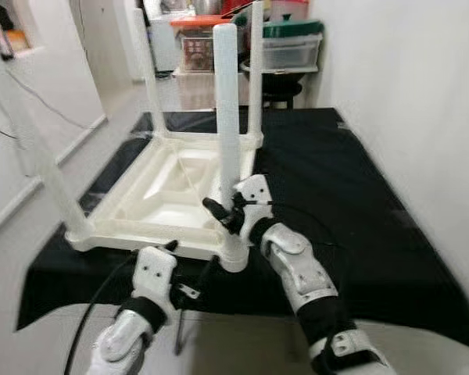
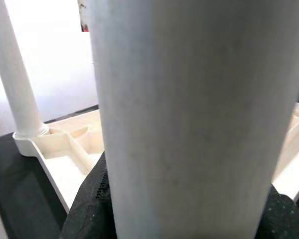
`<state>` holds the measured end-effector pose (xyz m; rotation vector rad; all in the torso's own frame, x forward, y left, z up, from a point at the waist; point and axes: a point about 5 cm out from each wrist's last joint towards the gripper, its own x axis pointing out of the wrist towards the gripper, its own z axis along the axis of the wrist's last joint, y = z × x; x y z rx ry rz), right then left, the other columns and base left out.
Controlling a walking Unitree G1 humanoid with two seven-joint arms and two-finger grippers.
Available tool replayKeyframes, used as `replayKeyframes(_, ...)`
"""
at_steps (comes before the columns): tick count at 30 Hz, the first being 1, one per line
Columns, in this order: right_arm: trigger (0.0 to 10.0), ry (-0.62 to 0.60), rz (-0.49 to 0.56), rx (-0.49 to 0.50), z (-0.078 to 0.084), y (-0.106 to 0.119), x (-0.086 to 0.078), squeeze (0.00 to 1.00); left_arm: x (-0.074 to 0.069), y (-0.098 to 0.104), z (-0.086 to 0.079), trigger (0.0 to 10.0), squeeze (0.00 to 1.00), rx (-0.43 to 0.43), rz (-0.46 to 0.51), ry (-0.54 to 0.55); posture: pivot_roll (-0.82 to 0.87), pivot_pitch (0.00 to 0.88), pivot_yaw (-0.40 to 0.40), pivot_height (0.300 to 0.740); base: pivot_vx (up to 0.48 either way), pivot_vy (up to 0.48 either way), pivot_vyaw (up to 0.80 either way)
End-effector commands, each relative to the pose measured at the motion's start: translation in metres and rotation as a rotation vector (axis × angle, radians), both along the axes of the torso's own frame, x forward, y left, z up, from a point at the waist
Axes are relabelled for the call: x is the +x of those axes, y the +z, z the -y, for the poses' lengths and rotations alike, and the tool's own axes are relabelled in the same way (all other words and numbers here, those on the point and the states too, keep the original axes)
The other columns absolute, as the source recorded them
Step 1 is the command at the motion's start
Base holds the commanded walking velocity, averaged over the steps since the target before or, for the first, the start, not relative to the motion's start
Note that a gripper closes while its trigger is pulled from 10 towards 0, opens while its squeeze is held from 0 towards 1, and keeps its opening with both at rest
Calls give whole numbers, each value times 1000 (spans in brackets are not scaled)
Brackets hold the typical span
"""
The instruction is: Building children table
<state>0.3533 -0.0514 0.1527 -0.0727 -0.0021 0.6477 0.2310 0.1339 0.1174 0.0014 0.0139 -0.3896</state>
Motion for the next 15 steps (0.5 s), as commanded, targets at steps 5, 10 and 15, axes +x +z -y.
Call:
replayKeyframes(5,10000,0,-75,-53,-5,-17,-1,337,-1,0,-2,10000,0,0,-1,18,-11,0,12,740,0,0,0)
replayKeyframes(10,10000,46,-67,-48,-11,-8,-3,1000,-1,1,-1,10000,0,-2,-1,18,-7,0,9,740,0,0,0)
replayKeyframes(15,10000,262,-32,-82,-17,0,2,455,-1,1,0,10000,0,-10,-3,11,-9,0,10,740,0,0,0)
